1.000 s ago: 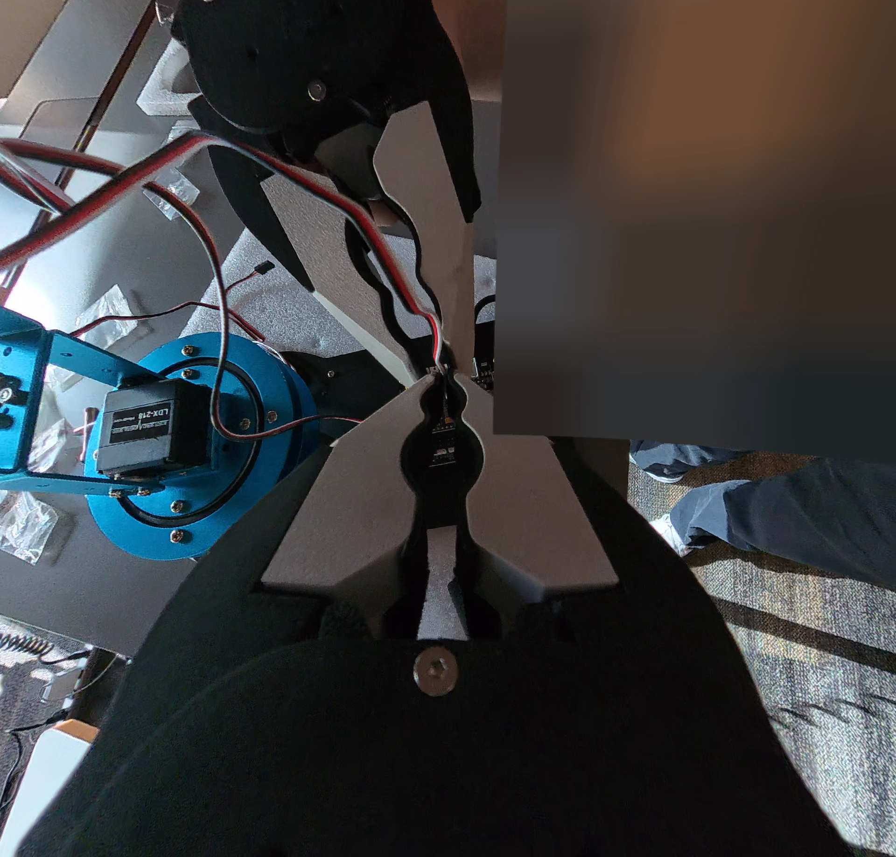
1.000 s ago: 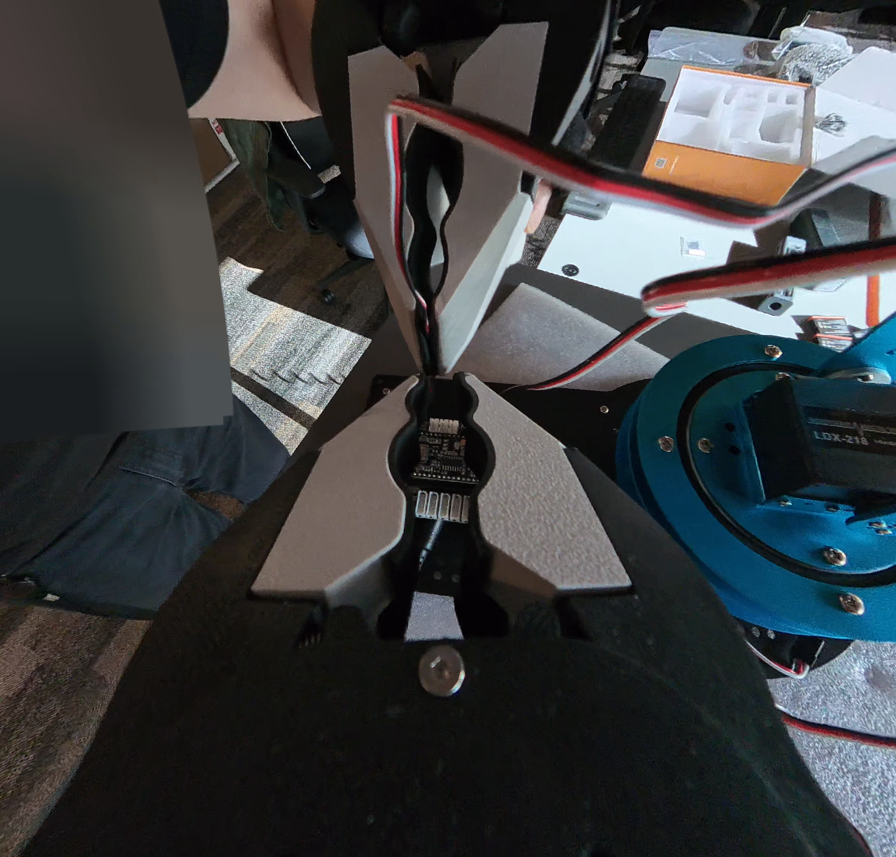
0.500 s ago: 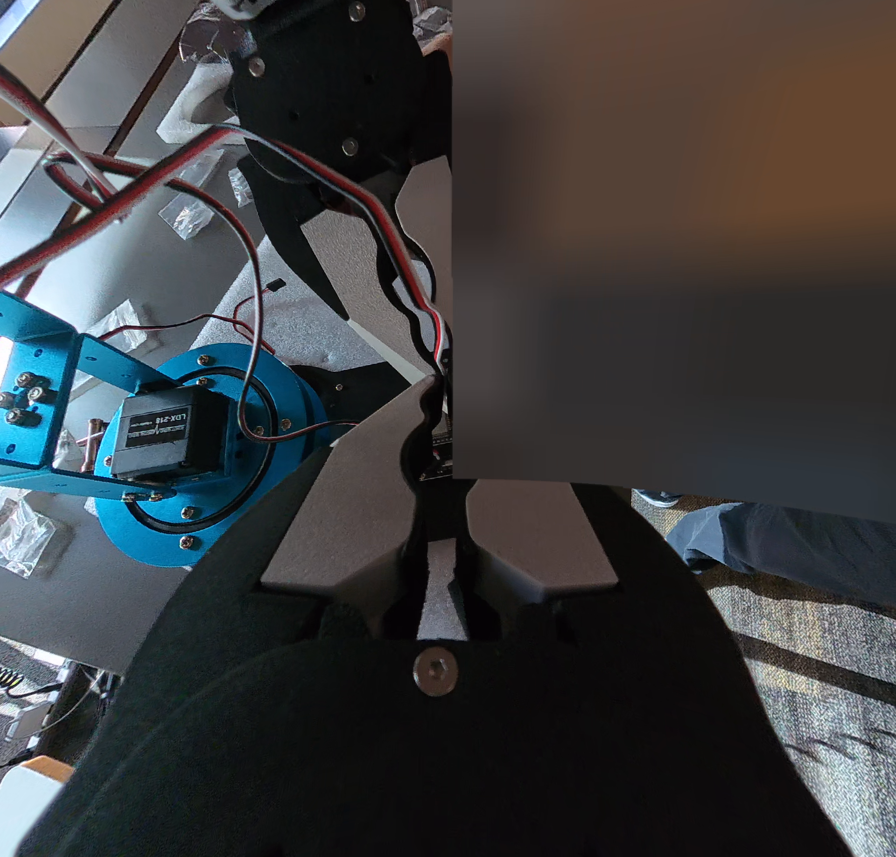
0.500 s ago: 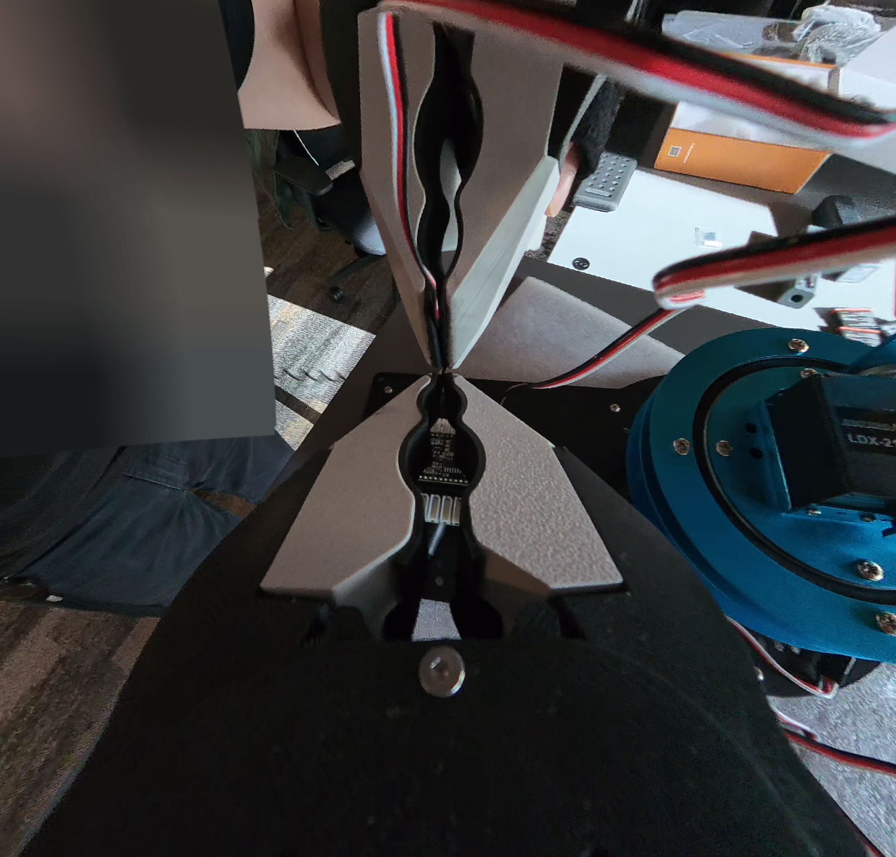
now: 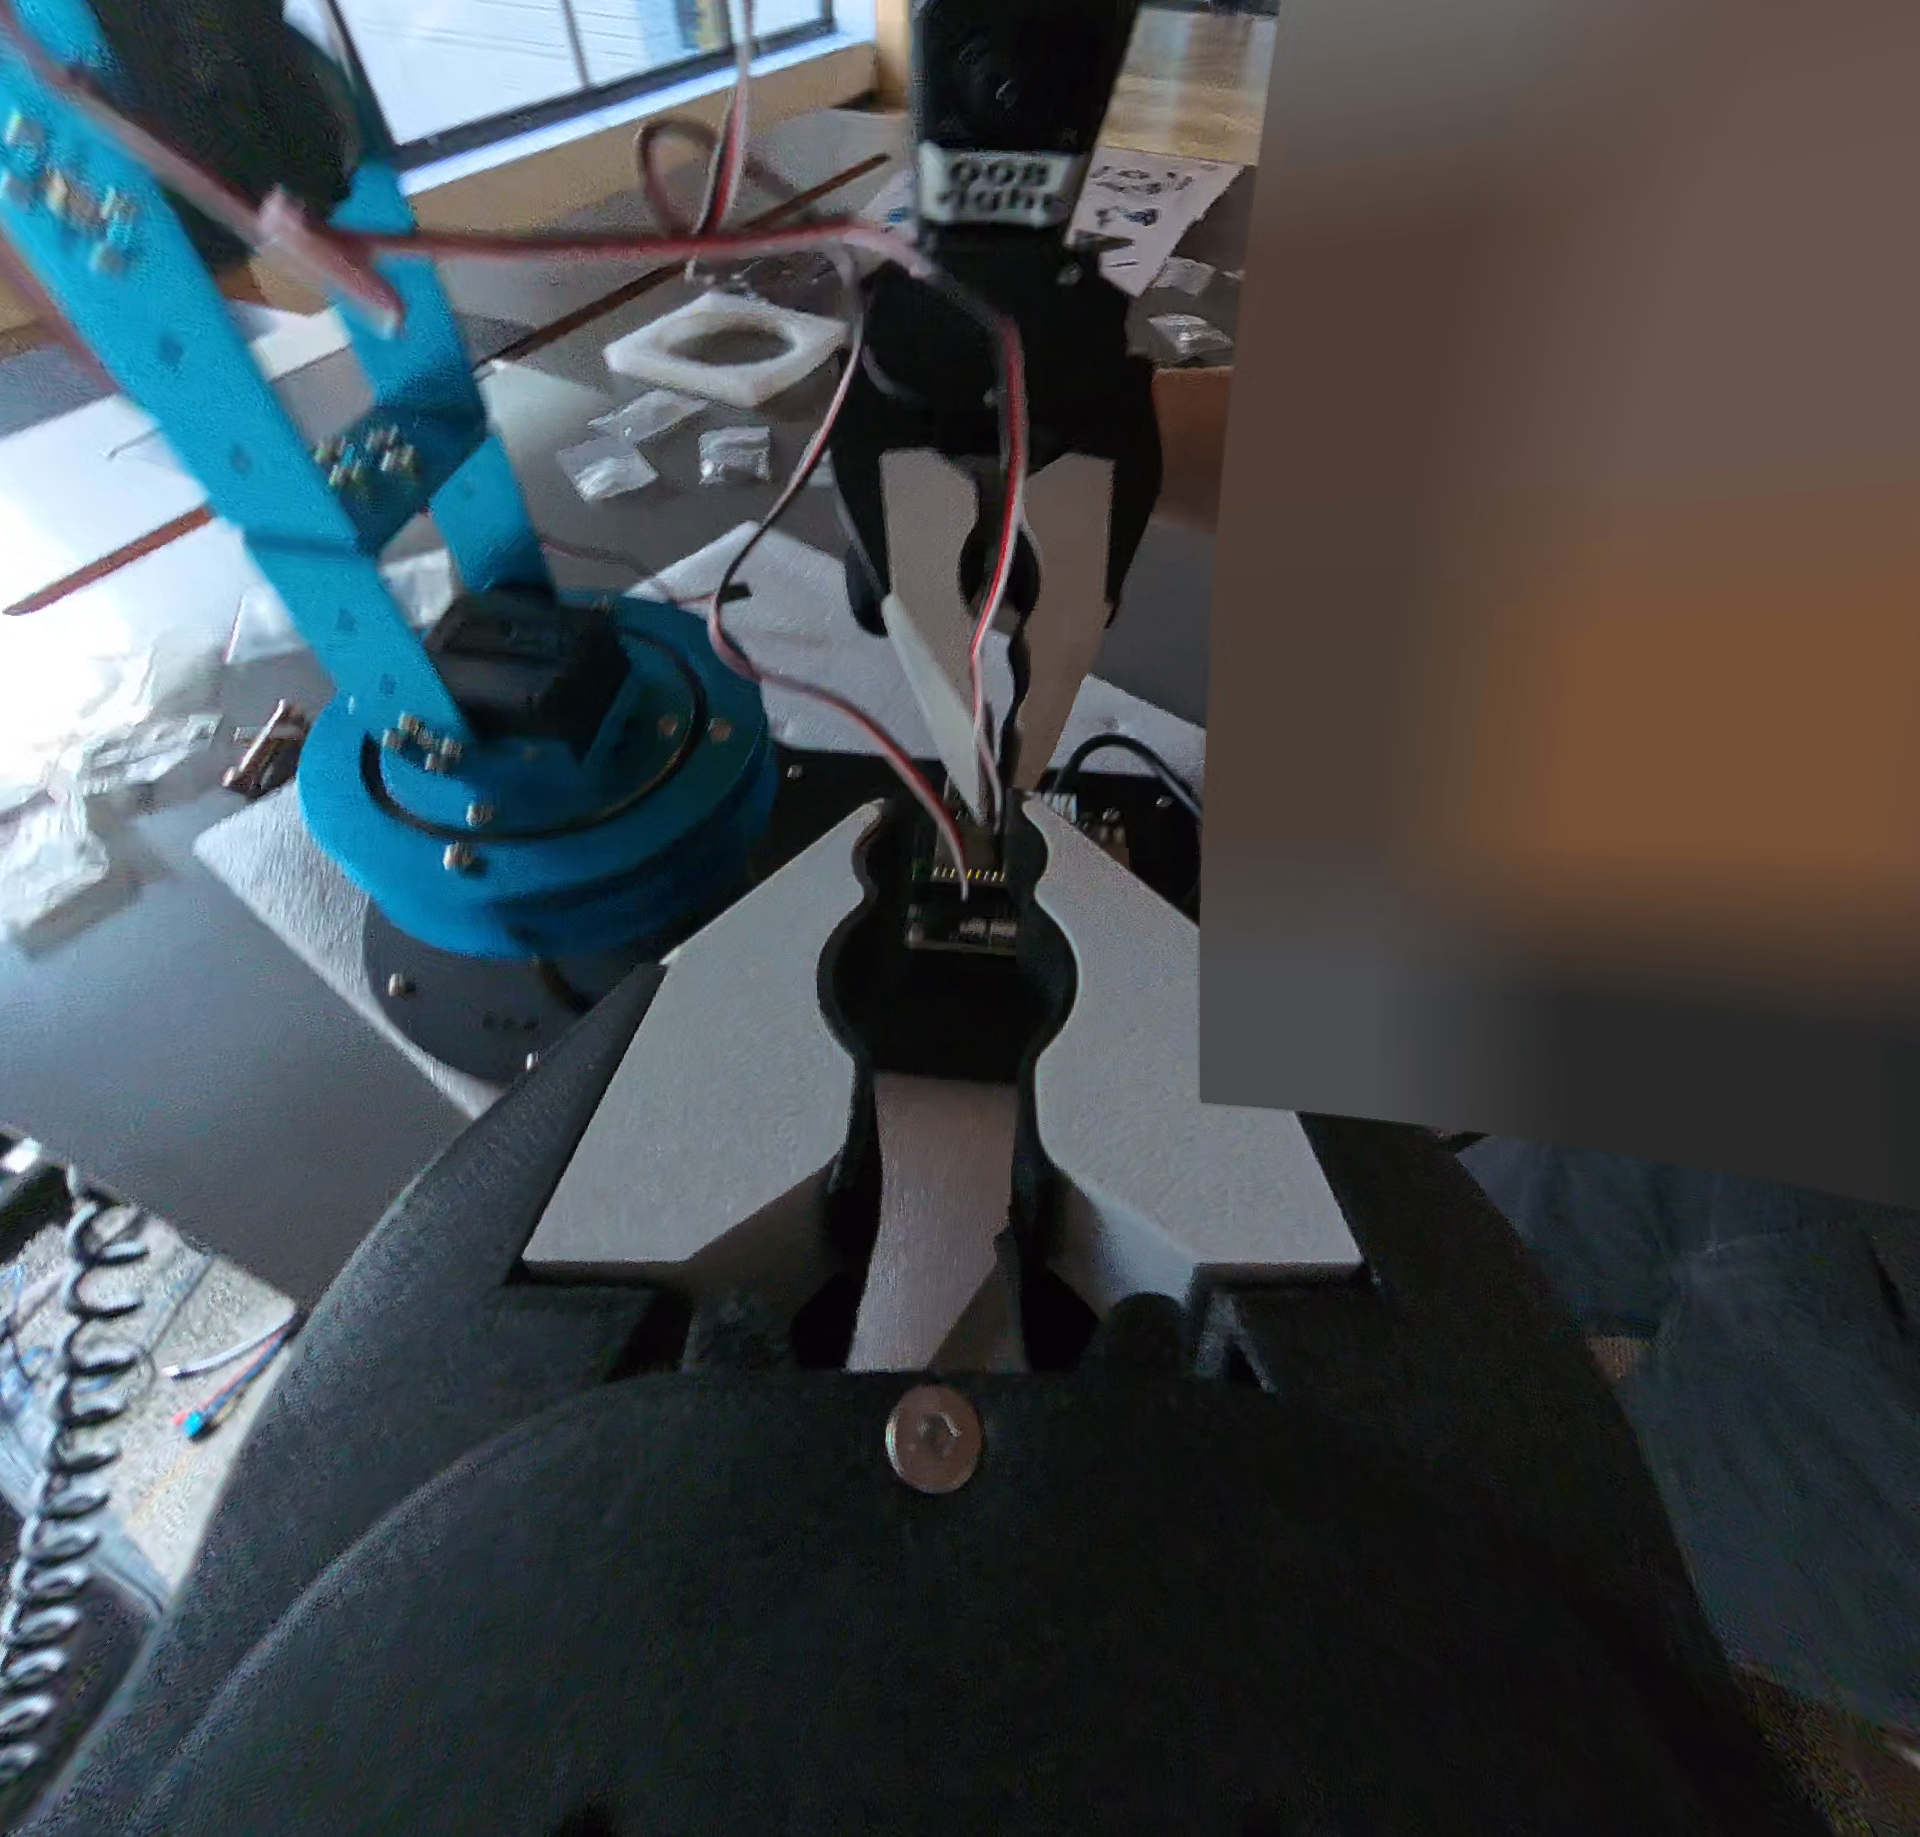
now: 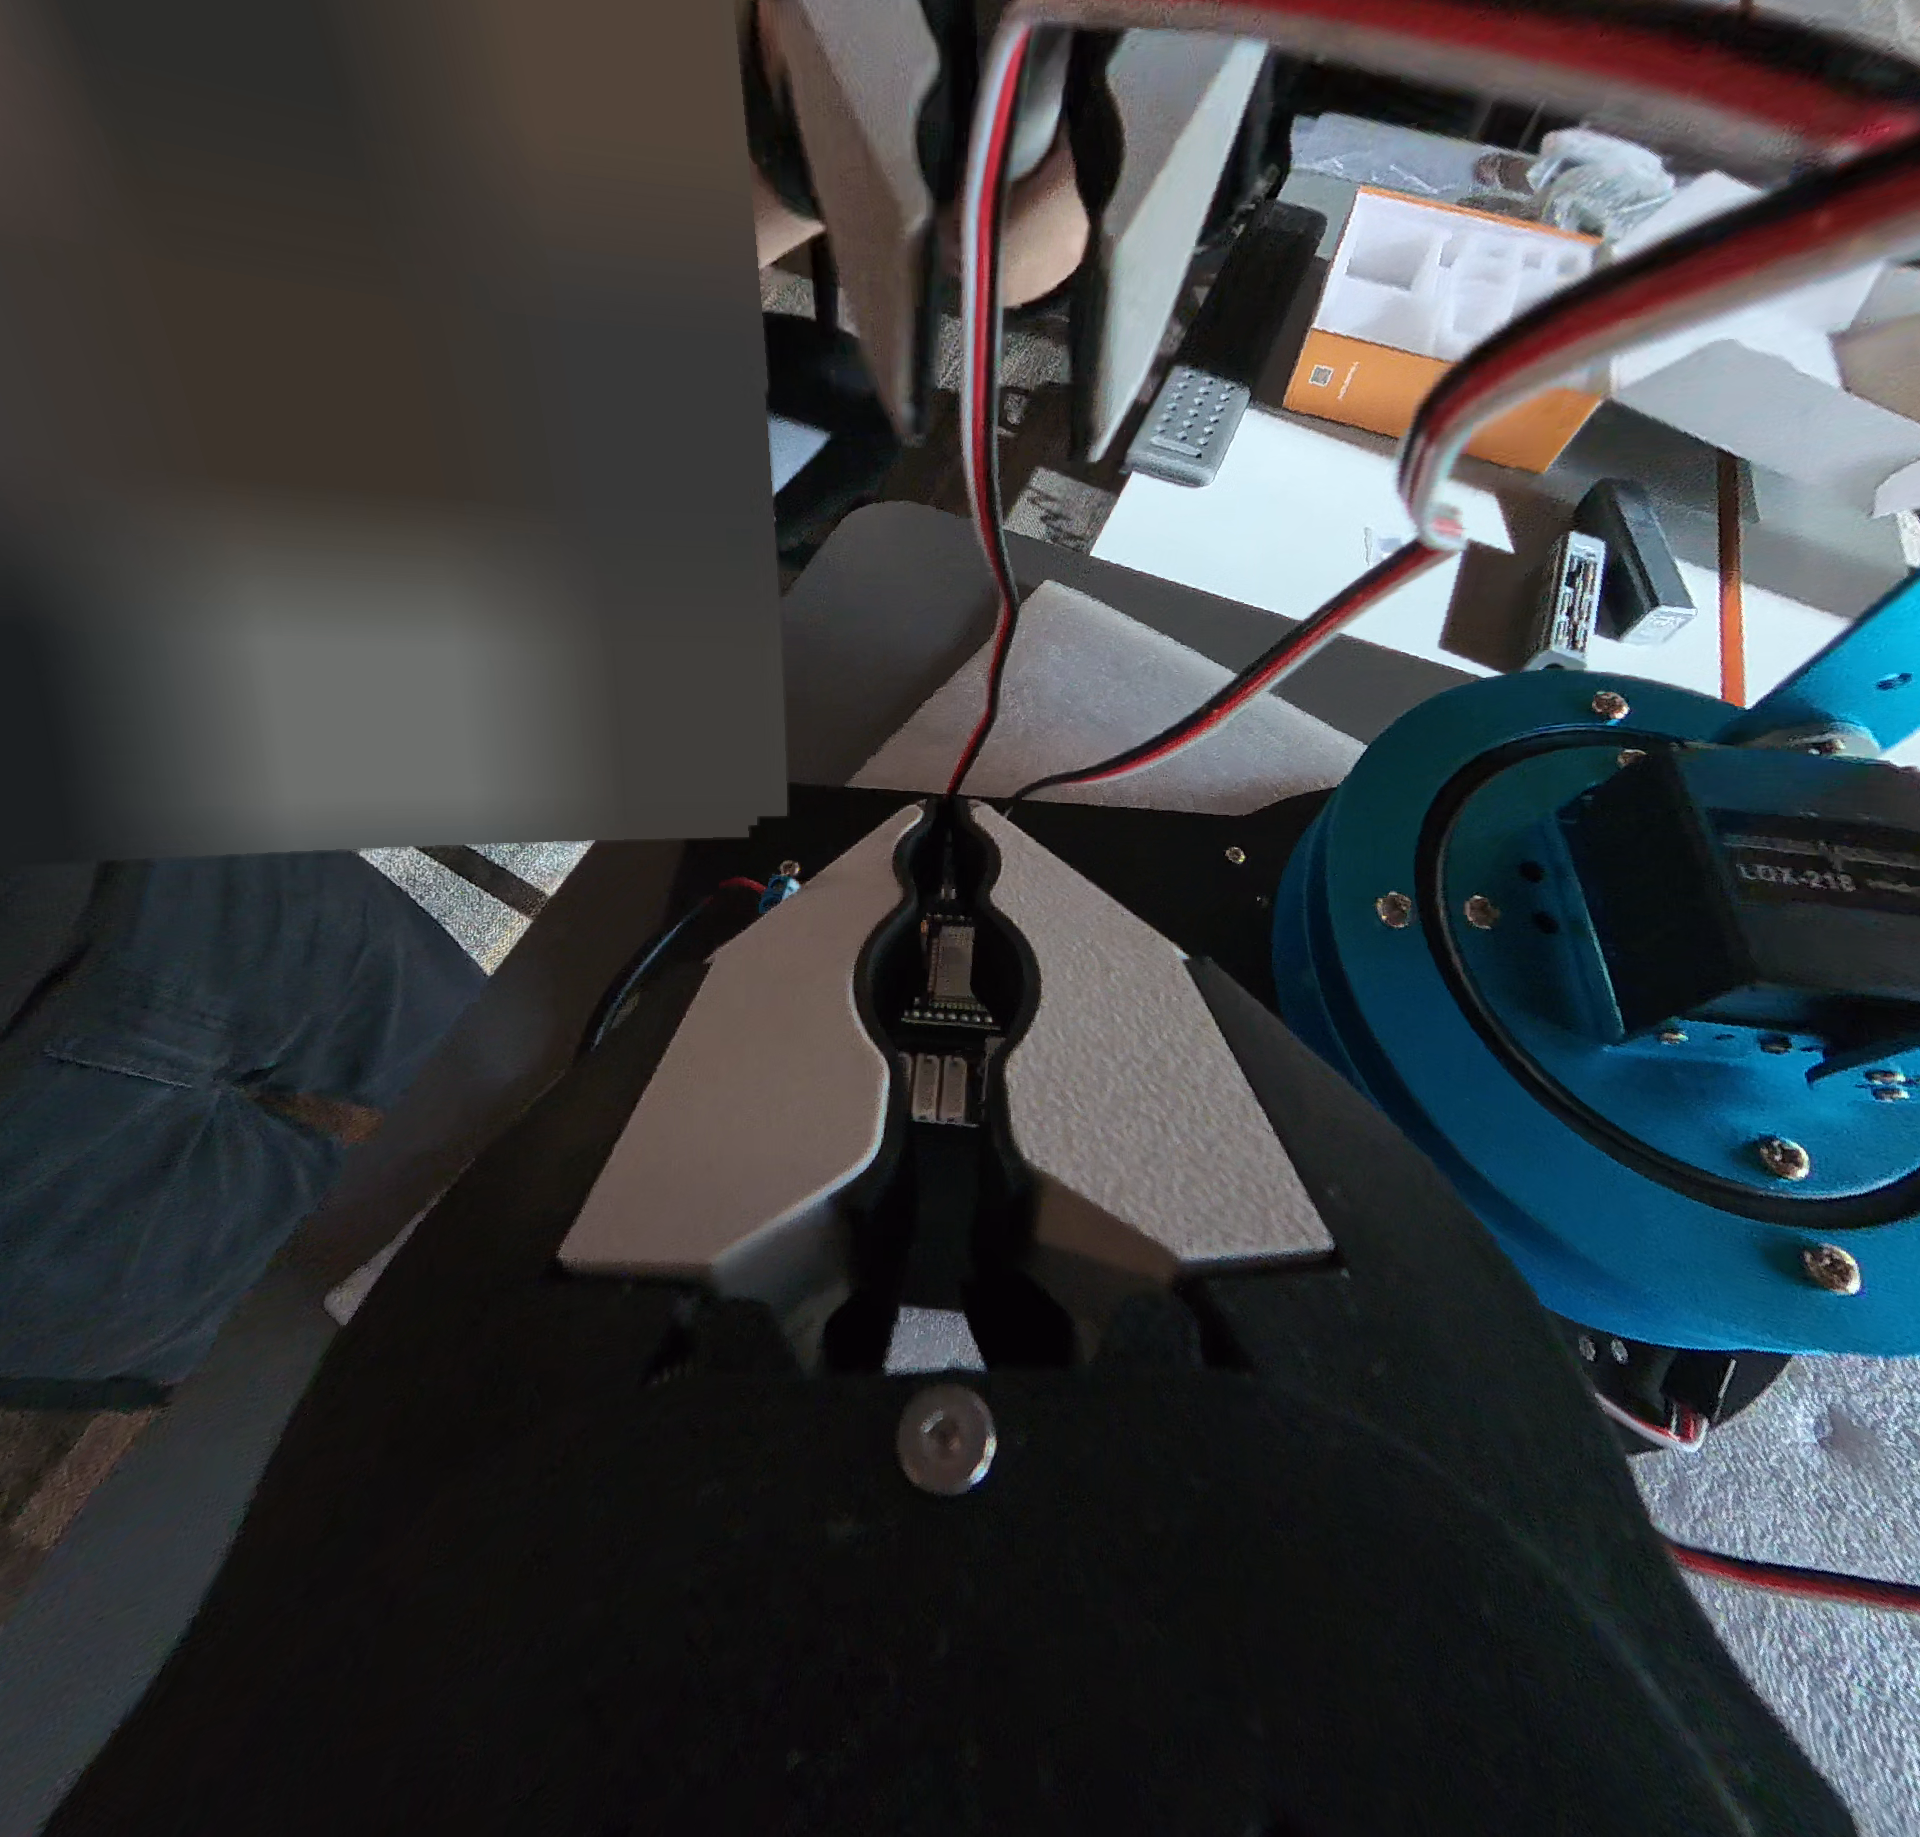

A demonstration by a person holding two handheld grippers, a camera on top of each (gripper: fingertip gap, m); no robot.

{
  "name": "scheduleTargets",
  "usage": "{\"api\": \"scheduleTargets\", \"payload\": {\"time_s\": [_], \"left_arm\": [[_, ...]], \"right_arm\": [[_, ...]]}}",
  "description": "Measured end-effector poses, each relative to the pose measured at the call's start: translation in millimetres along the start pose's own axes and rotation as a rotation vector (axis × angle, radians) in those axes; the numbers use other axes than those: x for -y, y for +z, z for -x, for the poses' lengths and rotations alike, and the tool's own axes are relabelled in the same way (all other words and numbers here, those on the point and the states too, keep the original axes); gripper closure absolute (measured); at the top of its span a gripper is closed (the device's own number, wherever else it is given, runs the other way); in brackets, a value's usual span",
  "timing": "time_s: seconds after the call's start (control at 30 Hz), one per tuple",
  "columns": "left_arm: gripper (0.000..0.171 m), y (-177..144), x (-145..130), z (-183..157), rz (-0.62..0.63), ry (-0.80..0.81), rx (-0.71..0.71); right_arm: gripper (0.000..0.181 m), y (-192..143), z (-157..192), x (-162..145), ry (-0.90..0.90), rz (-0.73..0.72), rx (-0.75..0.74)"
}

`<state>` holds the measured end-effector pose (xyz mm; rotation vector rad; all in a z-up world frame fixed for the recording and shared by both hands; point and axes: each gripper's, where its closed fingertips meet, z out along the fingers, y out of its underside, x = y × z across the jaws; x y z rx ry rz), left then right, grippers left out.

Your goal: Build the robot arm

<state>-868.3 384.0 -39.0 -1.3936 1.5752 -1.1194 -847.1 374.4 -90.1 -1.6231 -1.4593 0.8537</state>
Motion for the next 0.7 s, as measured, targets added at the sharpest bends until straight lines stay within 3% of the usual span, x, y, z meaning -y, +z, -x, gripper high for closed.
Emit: {"api": "scheduleTargets", "payload": {"time_s": [0.03,0.17,0.33,0.7], "left_arm": [[0.155,-3.8,-9.3,3.7,-0.009,-0.026,0.018],[0.158,-7.5,-41.5,4.2,-0.029,-0.101,0.014],[0.171,2.5,-63.0,-0.3,-0.037,-0.106,-0.021],[0.171,13.9,-72.3,-1.8,-0.003,-0.090,-0.045]], "right_arm": [[0.181,0.9,0.4,-0.2,-0.006,-0.007,0.009],[0.181,5.8,2.2,-1.6,-0.096,-0.013,0.010],[0.181,10.3,-1.1,-9.0,-0.168,0.015,-0.013],[0.180,13.5,-1.1,-17.1,-0.219,0.047,-0.026]]}}
